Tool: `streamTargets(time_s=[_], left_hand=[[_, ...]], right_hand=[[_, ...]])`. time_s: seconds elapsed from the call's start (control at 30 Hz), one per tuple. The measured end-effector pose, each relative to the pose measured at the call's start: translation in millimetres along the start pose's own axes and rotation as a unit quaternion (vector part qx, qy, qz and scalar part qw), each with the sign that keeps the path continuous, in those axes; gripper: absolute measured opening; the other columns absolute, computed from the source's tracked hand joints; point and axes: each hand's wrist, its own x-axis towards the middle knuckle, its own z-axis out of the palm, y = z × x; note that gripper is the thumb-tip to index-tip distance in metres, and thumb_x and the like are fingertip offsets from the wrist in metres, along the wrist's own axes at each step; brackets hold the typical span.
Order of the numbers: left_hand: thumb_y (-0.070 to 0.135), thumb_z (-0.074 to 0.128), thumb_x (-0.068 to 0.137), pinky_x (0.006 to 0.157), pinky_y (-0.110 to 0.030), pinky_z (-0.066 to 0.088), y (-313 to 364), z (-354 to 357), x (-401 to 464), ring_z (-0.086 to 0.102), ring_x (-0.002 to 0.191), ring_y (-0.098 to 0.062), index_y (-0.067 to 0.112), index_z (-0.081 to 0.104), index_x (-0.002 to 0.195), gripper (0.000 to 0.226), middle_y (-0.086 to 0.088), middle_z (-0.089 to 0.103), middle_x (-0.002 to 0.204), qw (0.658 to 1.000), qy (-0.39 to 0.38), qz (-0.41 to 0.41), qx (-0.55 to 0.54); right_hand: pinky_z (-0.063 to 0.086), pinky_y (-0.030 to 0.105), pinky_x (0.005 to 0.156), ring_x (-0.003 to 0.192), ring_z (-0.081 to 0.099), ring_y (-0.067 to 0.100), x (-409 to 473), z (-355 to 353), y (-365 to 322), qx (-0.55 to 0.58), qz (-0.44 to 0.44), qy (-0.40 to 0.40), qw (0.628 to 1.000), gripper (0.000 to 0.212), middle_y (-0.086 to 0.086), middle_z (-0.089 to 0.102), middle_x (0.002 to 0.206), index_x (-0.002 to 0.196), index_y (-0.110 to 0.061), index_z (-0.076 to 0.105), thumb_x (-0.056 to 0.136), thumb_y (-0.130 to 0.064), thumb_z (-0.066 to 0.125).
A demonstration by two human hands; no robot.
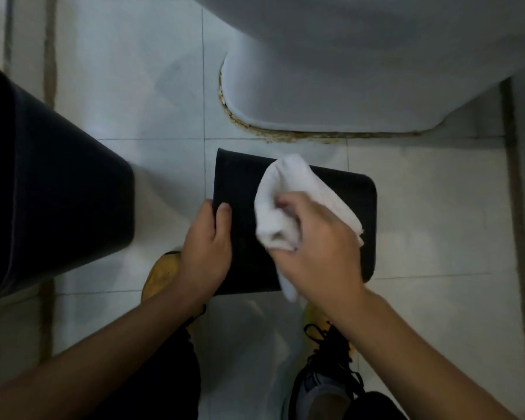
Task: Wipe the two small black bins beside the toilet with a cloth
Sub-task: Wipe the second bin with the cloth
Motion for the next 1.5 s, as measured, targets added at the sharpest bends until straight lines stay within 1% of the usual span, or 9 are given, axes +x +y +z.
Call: streamTargets(time_s=[0.2,0.4,0.53,0.77,0.9,1.1,1.17,1.33,1.5], left_hand=[[0.020,0.035,0.106,0.052,-0.012,0.043,-8.7,2.8,3.8,0.055,0.063,-0.002,0.006,0.053,0.091,0.027,-0.008,0.057,0.077,0.999,-0.004,0.021,-0.045],[0.011,0.036,0.106,0.055,-0.019,0.046,-18.6,-2.1,6.3,0.055,0.063,-0.003,-0.002,0.051,0.091,0.025,-0.009,0.055,0.075,0.992,-0.029,0.025,-0.119],[0.010,0.036,0.105,0.054,-0.015,0.043,-18.2,-4.0,9.2,0.052,0.059,0.000,0.010,0.050,0.080,0.029,-0.004,0.053,0.070,0.994,-0.009,0.036,-0.104],[0.026,0.032,0.106,0.052,-0.011,0.044,-16.9,0.2,4.7,0.054,0.063,-0.003,0.003,0.056,0.092,0.035,-0.005,0.054,0.076,0.998,0.012,0.023,-0.050],[0.029,0.032,0.106,0.055,-0.013,0.046,-16.8,2.1,16.3,0.056,0.068,-0.005,0.006,0.058,0.095,0.036,-0.006,0.058,0.081,0.998,0.016,0.001,-0.055],[0.013,0.037,0.105,0.050,-0.016,0.038,-25.4,-2.5,16.7,0.046,0.055,-0.003,0.007,0.047,0.077,0.031,-0.005,0.049,0.066,0.998,0.002,0.043,-0.039],[0.020,0.036,0.106,0.051,-0.018,0.038,-24.8,-1.6,16.2,0.047,0.057,-0.004,0.005,0.051,0.080,0.034,-0.007,0.051,0.069,0.999,0.028,0.045,-0.013],[0.027,0.032,0.106,0.052,-0.008,0.041,-15.7,0.3,12.8,0.052,0.061,0.002,0.008,0.055,0.086,0.036,-0.002,0.053,0.074,0.999,0.024,0.029,-0.022],[0.033,0.031,0.106,0.062,-0.010,0.047,-14.7,-1.1,24.2,0.059,0.075,0.004,0.014,0.059,0.100,0.034,0.001,0.061,0.089,0.998,0.004,-0.007,-0.058]], right_hand=[[0.038,0.046,0.092,0.116,0.043,0.031,0.7,28.4,19.6,-0.164,-0.028,0.017,0.986,0.070,0.011,0.044,0.129,0.128,-0.025,0.054,0.077,-0.072,0.061],[0.044,0.044,0.080,0.097,0.055,0.032,3.7,50.3,-0.7,-0.150,-0.172,0.002,0.974,0.051,0.009,0.060,0.109,0.119,-0.018,0.062,0.071,-0.038,0.066],[0.042,0.041,0.080,0.092,0.052,0.029,19.7,44.5,8.8,-0.121,-0.281,-0.023,0.952,0.048,0.011,0.060,0.103,0.118,-0.011,0.064,0.074,-0.029,0.060],[0.045,0.042,0.075,0.091,0.054,0.037,57.7,12.4,58.7,-0.144,0.068,0.119,0.980,0.046,0.018,0.059,0.109,0.112,-0.009,0.064,0.073,-0.026,0.047],[0.049,0.043,0.076,0.089,0.055,0.036,39.4,22.5,43.0,-0.136,0.037,0.115,0.983,0.044,0.018,0.059,0.106,0.111,-0.009,0.064,0.070,-0.021,0.053],[0.048,0.041,0.076,0.087,0.056,0.027,-3.9,65.5,-2.9,-0.066,-0.174,0.016,0.982,0.046,0.008,0.063,0.103,0.114,-0.012,0.068,0.071,-0.029,0.069],[0.049,0.042,0.077,0.090,0.054,0.029,11.0,53.9,14.9,-0.079,-0.149,0.030,0.985,0.048,0.011,0.062,0.105,0.116,-0.011,0.066,0.071,-0.026,0.056],[0.048,0.037,0.074,0.092,0.057,0.032,67.2,1.9,84.0,-0.107,0.149,0.161,0.970,0.051,0.014,0.061,0.108,0.109,-0.010,0.067,0.076,-0.039,0.042],[0.047,0.038,0.073,0.088,0.054,0.032,36.7,16.9,62.9,-0.125,0.070,0.136,0.980,0.047,0.013,0.059,0.105,0.110,-0.013,0.064,0.069,-0.029,0.047]])
